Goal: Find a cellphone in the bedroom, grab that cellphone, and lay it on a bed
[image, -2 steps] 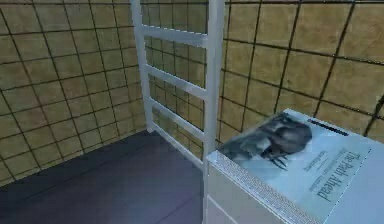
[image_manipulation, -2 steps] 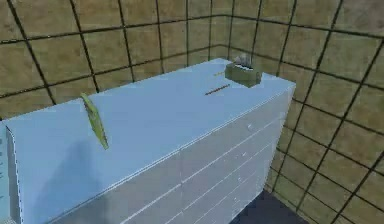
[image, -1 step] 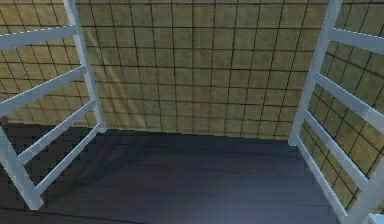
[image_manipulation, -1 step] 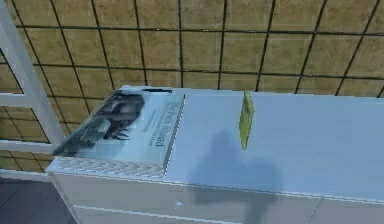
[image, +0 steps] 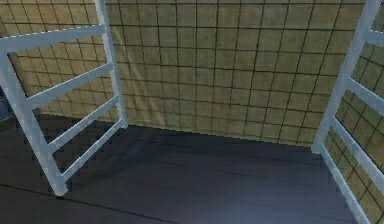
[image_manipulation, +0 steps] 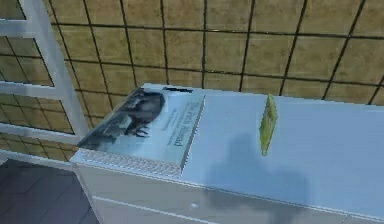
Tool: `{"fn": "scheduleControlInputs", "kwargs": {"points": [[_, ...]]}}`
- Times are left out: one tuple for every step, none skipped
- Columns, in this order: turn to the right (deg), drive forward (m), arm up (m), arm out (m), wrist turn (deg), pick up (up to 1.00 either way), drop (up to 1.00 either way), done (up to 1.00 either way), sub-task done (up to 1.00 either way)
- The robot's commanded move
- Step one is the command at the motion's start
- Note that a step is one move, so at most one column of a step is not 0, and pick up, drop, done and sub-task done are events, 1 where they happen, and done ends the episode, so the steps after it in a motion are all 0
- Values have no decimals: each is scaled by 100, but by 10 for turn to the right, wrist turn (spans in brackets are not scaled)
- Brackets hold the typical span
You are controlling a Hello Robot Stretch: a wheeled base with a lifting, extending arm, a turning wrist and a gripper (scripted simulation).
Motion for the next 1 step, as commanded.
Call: {"fn": "scheduleControlInputs", "kwargs": {"points": [[300,0,0,0,0,0,0,0,0]]}}
